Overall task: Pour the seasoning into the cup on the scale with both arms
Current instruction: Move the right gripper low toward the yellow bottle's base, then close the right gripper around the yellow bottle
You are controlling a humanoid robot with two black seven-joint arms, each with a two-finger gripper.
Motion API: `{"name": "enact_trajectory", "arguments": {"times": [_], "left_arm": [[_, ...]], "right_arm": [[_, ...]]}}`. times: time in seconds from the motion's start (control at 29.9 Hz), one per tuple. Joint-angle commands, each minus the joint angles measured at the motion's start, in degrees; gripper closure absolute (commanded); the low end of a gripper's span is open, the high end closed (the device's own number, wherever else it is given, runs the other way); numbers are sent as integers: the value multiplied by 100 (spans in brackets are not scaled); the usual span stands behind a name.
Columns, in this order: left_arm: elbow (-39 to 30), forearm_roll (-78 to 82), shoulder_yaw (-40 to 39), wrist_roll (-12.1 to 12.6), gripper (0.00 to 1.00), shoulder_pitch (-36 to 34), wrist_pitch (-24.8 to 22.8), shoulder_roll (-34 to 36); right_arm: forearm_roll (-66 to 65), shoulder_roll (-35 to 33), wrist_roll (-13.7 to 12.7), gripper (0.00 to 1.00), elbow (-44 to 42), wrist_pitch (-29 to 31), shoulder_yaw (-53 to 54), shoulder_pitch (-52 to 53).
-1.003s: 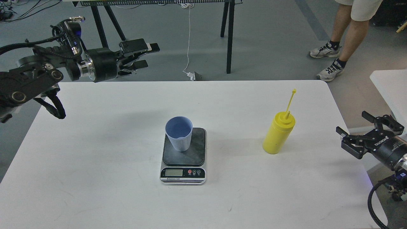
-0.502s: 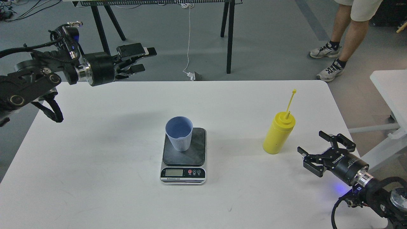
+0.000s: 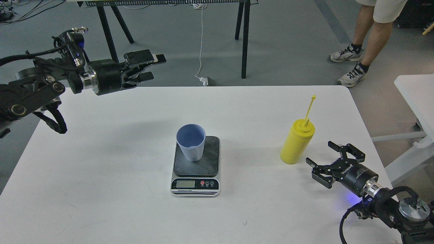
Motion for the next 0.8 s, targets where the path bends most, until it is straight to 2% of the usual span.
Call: {"name": "enact_trajectory", "arguments": {"times": [0.0,0.77], "left_arm": [[-1,0,0,0,1,2,0,7],[-1,-9,-9,0,1,90,0,191]], "right_arm": [[-126,172,-1,1,-195,0,-31,156],[-178,699,-1,2,-898,0,-409,763]]}}
